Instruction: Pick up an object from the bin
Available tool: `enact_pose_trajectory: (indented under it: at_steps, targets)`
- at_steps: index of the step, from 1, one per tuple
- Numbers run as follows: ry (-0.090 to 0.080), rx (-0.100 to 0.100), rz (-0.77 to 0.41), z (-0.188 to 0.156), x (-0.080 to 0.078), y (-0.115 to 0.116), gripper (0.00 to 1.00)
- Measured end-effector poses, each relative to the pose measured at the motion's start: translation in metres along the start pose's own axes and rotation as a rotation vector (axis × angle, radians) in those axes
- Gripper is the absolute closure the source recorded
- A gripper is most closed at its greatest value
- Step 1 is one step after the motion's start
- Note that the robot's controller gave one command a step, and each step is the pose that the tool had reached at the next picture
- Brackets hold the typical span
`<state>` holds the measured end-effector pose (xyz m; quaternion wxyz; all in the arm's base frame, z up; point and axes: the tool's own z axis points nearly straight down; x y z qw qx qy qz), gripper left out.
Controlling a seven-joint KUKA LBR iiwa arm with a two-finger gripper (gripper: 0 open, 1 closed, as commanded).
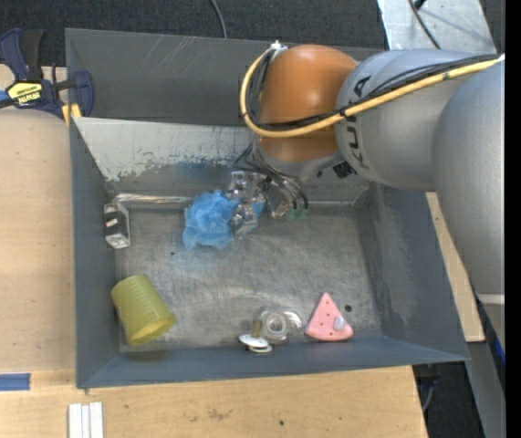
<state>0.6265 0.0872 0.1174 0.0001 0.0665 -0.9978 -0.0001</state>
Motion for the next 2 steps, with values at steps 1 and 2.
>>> enact_pose_trajectory:
  at_steps: [1, 2]
  targets:
    - [0.0, 0.0, -0.017, -0.073, 0.018, -0.009, 1.0]
    - [-0.01, 0.001, -0.026, -0.095, 0.014, -0.009, 1.0]
